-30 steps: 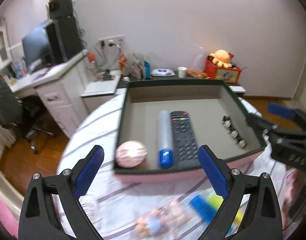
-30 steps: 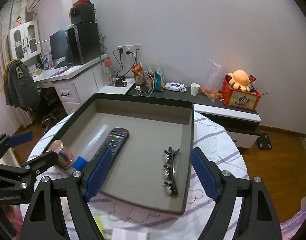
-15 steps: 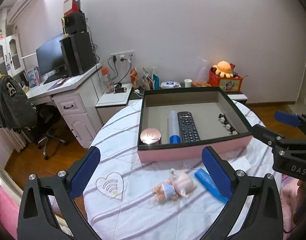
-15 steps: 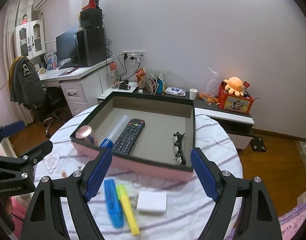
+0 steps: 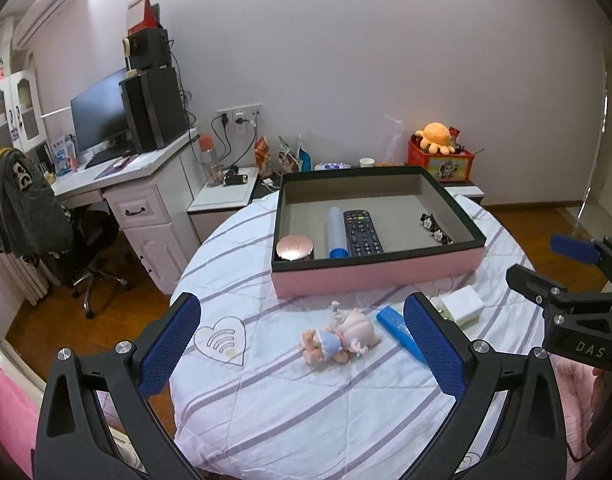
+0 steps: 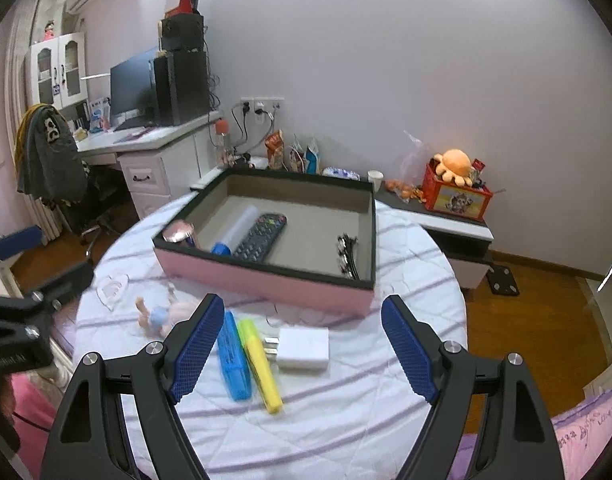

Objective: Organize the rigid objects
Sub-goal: 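Reach the right gripper to the yellow highlighter and close on it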

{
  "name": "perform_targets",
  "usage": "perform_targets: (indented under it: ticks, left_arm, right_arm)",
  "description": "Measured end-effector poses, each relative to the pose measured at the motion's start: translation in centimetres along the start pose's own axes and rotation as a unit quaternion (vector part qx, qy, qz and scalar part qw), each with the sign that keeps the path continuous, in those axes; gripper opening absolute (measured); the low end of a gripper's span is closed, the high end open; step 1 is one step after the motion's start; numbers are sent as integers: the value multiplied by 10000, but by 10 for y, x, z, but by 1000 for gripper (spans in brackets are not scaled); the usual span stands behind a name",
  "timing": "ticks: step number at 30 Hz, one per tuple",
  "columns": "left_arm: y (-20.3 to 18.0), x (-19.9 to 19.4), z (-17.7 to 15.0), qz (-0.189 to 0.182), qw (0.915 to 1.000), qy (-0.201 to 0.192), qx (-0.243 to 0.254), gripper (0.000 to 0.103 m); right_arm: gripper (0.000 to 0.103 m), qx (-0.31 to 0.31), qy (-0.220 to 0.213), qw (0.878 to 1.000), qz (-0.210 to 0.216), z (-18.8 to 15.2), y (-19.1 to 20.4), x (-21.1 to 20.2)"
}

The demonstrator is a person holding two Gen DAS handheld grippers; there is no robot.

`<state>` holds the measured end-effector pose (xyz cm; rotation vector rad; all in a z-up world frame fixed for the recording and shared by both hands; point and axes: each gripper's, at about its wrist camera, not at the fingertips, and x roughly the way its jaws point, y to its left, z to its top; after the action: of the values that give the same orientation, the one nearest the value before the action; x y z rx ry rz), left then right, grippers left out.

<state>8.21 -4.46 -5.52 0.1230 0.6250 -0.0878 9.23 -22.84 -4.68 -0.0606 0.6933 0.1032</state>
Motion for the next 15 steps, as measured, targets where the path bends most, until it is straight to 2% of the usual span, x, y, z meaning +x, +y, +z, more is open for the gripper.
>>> perform_targets:
  ticks: [15]
  left_arm:
    - [-4, 34, -18, 22, 9989, 444, 161, 103]
  right_arm:
    - [82, -12, 943, 9955, 79, -53, -4, 60]
